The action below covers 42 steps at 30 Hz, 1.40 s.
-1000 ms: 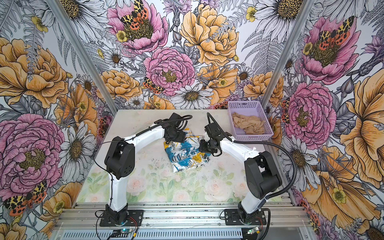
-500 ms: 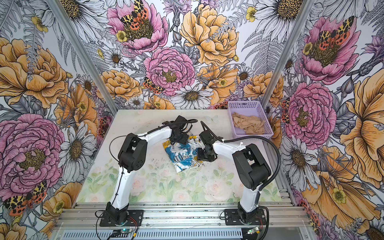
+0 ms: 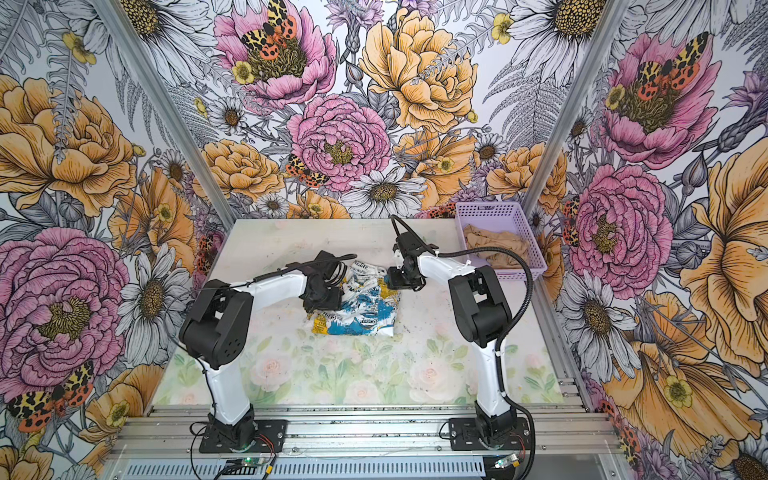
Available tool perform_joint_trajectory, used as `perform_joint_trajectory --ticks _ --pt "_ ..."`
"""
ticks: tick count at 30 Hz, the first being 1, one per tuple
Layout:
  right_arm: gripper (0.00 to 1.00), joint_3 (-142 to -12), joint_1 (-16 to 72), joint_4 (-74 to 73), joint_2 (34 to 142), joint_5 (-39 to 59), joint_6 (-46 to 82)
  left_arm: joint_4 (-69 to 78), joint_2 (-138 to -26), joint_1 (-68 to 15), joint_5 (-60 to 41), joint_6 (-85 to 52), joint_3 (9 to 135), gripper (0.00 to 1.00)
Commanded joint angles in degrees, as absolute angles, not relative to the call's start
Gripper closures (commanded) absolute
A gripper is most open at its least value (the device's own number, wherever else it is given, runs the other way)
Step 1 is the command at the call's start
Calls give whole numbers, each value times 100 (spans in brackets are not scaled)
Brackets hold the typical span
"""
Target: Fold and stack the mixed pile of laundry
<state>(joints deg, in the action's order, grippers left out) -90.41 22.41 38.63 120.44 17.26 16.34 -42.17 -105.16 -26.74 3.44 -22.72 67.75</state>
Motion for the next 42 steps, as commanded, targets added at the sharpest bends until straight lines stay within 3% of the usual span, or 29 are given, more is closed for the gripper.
perform_joint_trajectory --ticks 1,6,15,28,42 --pt "53 -9237 2201 4140 11761 1958 1447 -4221 -10013 -2674 319 -2572 6968 19" --pt "52 -9312 2248 4132 11542 2205 1727 -3944 -10055 -2425 333 -2265 7754 18" --pt "51 -9307 2485 4122 11479 2044 2139 -3431 -11198 -2511 -709 -647 8752 22" --pt "50 -8960 2470 4087 11268 2005 2201 -3089 -11112 -2452 -1029 -335 8178 34" --pt "48 -8888 2456 4087 11146 2030 2269 -2699 -10560 -2170 -1754 -103 7611 32"
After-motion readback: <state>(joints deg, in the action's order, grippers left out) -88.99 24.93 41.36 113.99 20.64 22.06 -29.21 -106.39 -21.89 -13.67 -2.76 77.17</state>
